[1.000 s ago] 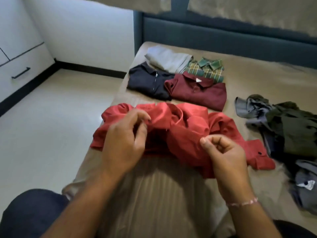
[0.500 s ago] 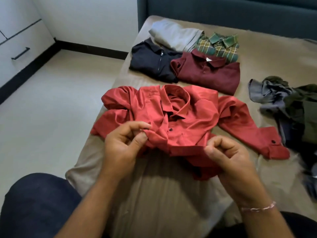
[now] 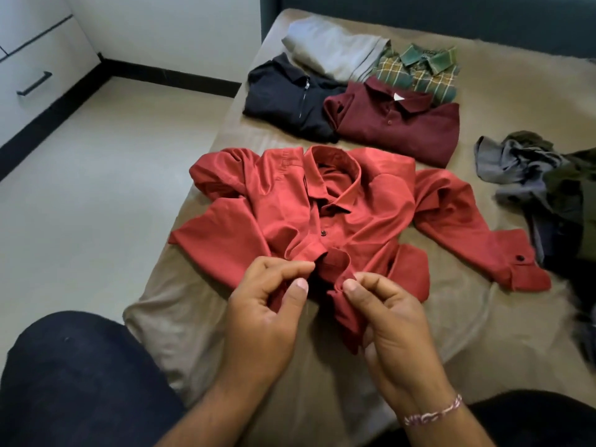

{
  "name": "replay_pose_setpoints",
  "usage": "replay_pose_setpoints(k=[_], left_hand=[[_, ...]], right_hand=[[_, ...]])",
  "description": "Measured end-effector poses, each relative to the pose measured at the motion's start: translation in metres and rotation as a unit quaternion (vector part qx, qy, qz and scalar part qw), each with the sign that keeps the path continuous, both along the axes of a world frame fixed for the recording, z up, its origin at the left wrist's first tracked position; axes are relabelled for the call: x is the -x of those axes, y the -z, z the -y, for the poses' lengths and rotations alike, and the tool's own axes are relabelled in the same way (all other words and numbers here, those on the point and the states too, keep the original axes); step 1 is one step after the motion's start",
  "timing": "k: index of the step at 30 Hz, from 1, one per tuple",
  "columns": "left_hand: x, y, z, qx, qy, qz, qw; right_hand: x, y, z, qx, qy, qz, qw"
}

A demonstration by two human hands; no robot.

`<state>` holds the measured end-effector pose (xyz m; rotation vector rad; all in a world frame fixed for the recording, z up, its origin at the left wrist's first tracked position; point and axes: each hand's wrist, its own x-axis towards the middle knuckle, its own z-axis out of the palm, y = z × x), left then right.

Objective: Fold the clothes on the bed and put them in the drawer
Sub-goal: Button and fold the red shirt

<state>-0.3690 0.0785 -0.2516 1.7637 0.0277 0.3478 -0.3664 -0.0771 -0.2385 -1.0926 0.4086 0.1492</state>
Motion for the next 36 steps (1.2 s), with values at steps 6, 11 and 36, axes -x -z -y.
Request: replay_pose_setpoints(k=[6, 11, 36], left_hand=[[0.002, 0.005, 0.010, 0.064, -0.012, 0.011, 0.998], [-0.004, 0.009, 0.019, 0.066, 0.001, 0.033, 0.997], [-0.001, 0.016, 0.020, 0.197, 0.016, -0.047, 0.979]], right_hand=[[0.002, -0.002, -0.012, 0.015, -0.002, 0.036, 0.999], [0.002, 0.002, -0.015, 0.029, 0.022, 0.054, 0.998], [0.006, 0.013, -0.014, 0.160, 0.032, 0.110, 0.980]])
